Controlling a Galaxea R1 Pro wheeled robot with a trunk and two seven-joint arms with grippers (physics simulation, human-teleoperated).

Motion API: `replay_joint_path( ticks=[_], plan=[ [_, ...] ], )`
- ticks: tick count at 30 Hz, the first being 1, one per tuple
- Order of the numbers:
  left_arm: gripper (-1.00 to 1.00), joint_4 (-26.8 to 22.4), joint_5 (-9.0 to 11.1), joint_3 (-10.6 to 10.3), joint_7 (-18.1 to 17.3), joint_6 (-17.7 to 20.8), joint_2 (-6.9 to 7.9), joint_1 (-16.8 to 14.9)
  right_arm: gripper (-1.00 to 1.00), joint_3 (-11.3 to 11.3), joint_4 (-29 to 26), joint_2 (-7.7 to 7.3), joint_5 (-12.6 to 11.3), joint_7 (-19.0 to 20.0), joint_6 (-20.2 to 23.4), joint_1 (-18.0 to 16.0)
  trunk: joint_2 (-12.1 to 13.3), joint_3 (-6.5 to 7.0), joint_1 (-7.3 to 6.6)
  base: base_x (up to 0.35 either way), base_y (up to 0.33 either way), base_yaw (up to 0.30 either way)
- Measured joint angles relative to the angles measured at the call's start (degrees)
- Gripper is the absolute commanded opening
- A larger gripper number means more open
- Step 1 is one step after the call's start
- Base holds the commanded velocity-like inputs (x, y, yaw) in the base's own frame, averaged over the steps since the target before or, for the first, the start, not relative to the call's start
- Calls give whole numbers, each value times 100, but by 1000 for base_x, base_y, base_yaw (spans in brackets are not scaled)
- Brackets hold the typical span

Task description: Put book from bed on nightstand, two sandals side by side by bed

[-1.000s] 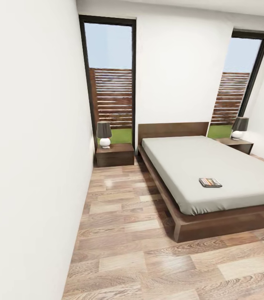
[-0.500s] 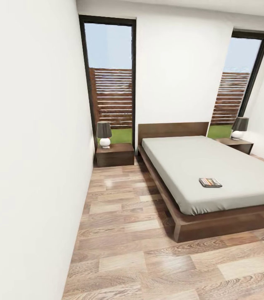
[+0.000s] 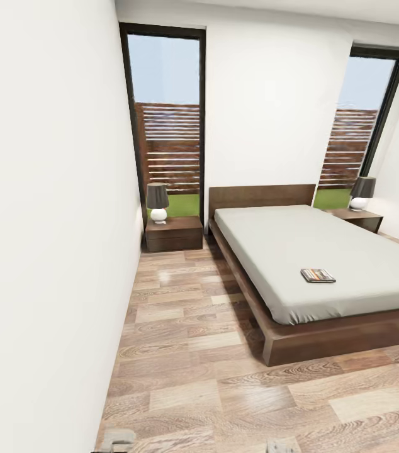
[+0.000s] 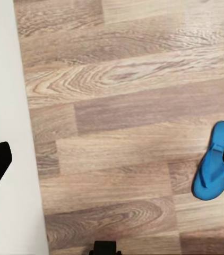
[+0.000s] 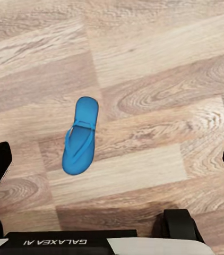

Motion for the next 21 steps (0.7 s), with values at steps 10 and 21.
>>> replay_joint_path(
  ticks=[10, 21],
  plan=[
    [100, -20, 16, 7, 14, 102, -27, -747, 100, 321, -231, 4, -13, 18, -52, -43, 0, 1, 0, 0, 0, 0],
    [100, -17, 12, -1, 1, 109, -10, -1000, 100, 383, -209, 3, -28, 77, -442, -46, 0, -1, 0, 0, 0, 0]
  ],
)
